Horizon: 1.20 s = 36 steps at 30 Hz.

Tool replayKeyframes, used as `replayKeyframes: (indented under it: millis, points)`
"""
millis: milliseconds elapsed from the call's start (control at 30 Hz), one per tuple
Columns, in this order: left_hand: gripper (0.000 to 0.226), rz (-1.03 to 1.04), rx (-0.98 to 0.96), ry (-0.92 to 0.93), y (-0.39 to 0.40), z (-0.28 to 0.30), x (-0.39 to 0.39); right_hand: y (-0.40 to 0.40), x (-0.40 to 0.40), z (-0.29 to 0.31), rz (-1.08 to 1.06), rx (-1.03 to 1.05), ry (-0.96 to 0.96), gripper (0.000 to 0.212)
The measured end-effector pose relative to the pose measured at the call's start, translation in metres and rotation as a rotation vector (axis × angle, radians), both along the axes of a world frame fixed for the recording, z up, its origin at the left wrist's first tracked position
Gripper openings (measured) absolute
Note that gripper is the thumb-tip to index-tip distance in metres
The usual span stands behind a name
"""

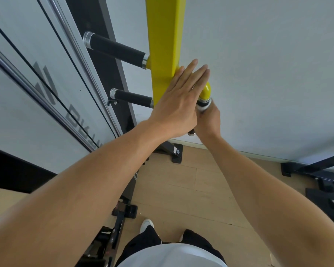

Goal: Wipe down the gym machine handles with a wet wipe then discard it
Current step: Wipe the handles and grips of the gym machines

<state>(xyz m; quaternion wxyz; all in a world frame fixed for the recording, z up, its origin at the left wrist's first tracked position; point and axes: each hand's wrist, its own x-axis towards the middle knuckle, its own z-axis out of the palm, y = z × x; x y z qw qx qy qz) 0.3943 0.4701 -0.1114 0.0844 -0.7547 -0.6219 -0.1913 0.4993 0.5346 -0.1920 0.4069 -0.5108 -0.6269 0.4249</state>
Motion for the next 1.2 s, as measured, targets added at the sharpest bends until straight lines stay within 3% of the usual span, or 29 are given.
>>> replayKeyframes:
  millis: [100,200,367,467,533,633,767,867,967,1033,1133,1200]
  points:
    - [0.079,0.005,0.035,0.003,0.001,-0.005,-0.001,0.005,-0.002,0.016,0.031,0.091,0.105,0.015]
    - [0.08,0.002,0.021,0.006,0.001,-0.005,0.0,0.003,-0.003,-0.004,0.029,-0.017,0.098,0.009]
    - [0.089,0.008,0.001,0.041,-0.004,-0.006,0.003,-0.015,0.007,-0.06,0.072,-0.24,-0.201,0.003]
    - [0.089,0.013,0.006,0.052,-0.004,-0.007,0.004,-0.016,0.012,-0.075,0.105,-0.216,-0.34,0.022]
    - [0.086,0.027,0.005,0.028,-0.002,-0.009,0.005,-0.017,0.024,-0.089,0.155,-0.224,-0.572,0.033]
    - [0.083,0.058,0.029,-0.043,-0.002,-0.014,0.011,-0.037,0.051,-0.12,0.204,-0.314,-0.757,0.023]
    - [0.082,0.004,0.063,-0.325,-0.027,-0.035,0.031,-0.086,0.072,-0.13,0.025,-0.563,-0.404,0.03]
    - [0.078,-0.039,-0.029,-0.628,-0.074,-0.07,0.053,-0.122,0.084,-0.122,-0.048,-0.568,-0.17,0.02]
    - [0.068,0.209,-0.268,-1.001,-0.132,-0.108,0.077,-0.159,0.104,-0.107,-0.036,-0.531,-0.018,0.029]
    - [0.056,0.434,-0.451,-1.2,-0.165,-0.127,0.091,-0.184,0.118,-0.1,0.009,-0.521,0.016,0.024]
    - [0.043,0.565,-0.609,-1.244,-0.215,-0.145,0.113,-0.226,0.142,-0.097,0.088,-0.54,0.034,0.012]
    - [0.044,0.575,-0.625,-1.213,-0.254,-0.157,0.133,-0.256,0.157,-0.098,0.162,-0.568,-0.004,0.022]
